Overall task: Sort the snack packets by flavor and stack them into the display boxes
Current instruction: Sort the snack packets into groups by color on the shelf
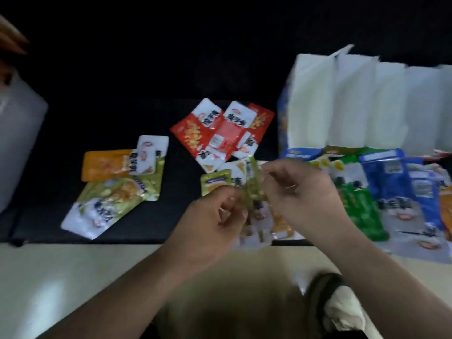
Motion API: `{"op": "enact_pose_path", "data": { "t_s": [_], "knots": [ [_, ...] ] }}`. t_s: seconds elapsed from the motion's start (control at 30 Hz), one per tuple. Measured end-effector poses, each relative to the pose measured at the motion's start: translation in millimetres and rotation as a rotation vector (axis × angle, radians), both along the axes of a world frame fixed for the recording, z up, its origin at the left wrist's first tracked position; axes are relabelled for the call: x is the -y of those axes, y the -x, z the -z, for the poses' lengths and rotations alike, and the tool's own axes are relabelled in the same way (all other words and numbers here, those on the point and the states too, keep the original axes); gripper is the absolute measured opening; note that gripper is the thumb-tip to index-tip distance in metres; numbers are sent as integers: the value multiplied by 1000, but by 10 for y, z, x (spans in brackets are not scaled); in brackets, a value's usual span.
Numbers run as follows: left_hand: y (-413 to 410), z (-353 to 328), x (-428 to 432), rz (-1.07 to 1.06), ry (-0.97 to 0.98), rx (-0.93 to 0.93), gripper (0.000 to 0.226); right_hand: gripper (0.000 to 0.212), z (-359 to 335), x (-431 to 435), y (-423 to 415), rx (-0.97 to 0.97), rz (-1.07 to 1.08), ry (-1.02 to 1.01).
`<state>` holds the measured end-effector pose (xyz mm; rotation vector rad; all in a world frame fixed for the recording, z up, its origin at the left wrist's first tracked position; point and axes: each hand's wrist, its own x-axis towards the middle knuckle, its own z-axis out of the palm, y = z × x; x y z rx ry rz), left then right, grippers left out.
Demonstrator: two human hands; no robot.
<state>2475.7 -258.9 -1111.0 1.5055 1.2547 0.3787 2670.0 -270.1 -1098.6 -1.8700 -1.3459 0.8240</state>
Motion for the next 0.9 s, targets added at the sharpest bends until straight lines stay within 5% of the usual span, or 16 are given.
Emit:
{"op": "enact_pose_path", "data": {
  "t_s": [0.17, 0.43, 0.5, 0.57, 0.7, 0.9],
  "knots": [
    [594, 245, -113, -133, -89, -193, 34, 12, 188, -485, 820, 72, -250, 121],
    [1424, 379, -20, -350, -471, -310, 30, 47, 473, -920, 1715, 171, -522, 135],
    [1726, 476, -104, -368, -543, -460, 46, 65, 541, -947, 1795, 277, -629, 176],
    [1984, 496, -251, -315, -394, -641, 77, 75, 576, -970, 1838, 383, -705, 243],
    [2198, 465, -501, -63, -245, -709, 112, 82, 597, -980, 1817, 562, -758, 262],
    [2216, 403, -653, -44, -339, -784, 80, 62, 542, -1141, 1576, 399, -746, 246]
  ]
}}
